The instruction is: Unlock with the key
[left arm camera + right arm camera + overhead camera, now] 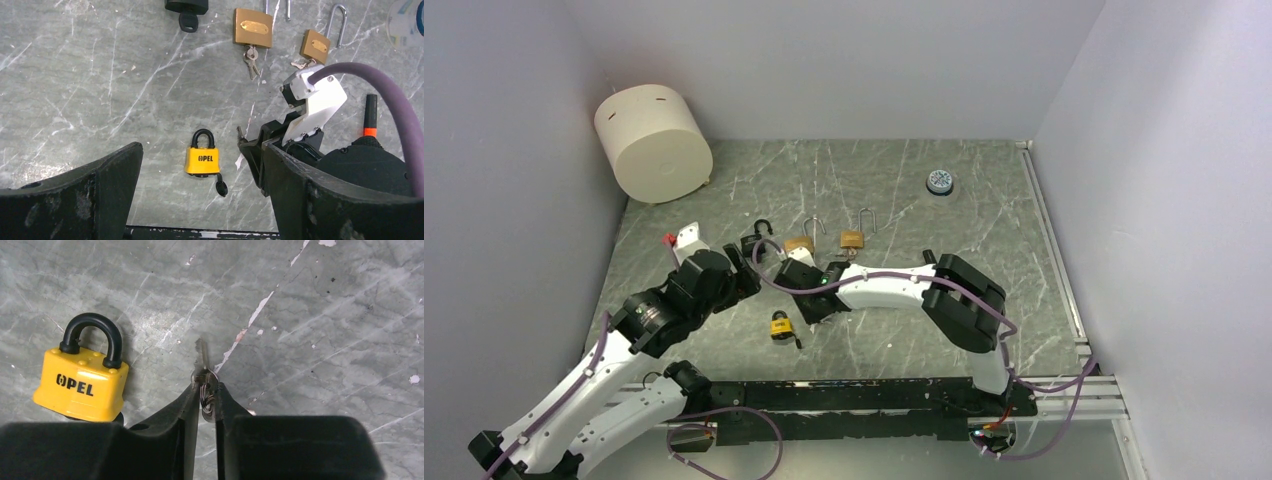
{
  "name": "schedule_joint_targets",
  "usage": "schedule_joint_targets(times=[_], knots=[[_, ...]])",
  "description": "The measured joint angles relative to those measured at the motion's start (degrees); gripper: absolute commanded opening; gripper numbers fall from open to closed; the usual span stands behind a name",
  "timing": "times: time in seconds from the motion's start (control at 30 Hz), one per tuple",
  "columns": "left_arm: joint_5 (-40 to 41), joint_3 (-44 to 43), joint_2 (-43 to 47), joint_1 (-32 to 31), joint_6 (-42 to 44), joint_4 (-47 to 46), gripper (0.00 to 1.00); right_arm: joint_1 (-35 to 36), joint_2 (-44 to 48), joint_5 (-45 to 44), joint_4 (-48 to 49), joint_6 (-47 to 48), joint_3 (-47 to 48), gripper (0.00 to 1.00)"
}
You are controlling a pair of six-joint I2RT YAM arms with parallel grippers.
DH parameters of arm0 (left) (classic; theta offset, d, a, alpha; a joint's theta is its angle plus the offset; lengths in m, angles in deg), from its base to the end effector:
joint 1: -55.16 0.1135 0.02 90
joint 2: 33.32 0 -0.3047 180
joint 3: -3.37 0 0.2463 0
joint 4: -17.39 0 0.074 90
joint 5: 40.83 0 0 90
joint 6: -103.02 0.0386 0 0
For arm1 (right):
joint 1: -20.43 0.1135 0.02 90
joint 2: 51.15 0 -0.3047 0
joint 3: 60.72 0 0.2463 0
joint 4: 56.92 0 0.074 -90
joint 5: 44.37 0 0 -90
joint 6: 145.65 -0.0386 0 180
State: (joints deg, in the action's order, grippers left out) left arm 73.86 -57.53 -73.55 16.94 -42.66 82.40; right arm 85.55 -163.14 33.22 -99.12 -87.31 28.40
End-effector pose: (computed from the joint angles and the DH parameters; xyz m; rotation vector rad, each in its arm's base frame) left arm 0.0853 -0.0466 0.3210 -0.5524 2.2166 -0.3599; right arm 0.1792 0.3667 0.1990 -0.7105 2.5877 0.2497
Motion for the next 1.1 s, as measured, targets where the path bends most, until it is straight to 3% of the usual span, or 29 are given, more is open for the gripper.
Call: schedule_joint_targets(times=[0.2,0.4,0.67,1.0,1.1], knots=[[0.52,0.11,-0.22,0.00,-1.25,0.66,0.94,0.20,-1.07,-0.59,-1.46,0.85,1.55,0.00],[0.66,0.57,-0.35,0.00,-3.93,1.05,0.94,0.35,-0.42,-1.55,0.02,0.35,0.35,0.00],[-1.75,4.31,2.89,0.00,-6.56,-0.44,0.94,0.37,11.47,-2.69,11.15,-0.59,-15.19,0.00],[-18.78,8.50,3.43,0.00,-1.90,-15.58,0.94,0.37,30.01,-1.88,28.83,-2.86,-29.29,0.00],[-24.79,9.53,2.43,0.00,0.66,-22.12,0.86,0.37,35.26,-0.94,30.95,-3.85,-31.80,0.00]])
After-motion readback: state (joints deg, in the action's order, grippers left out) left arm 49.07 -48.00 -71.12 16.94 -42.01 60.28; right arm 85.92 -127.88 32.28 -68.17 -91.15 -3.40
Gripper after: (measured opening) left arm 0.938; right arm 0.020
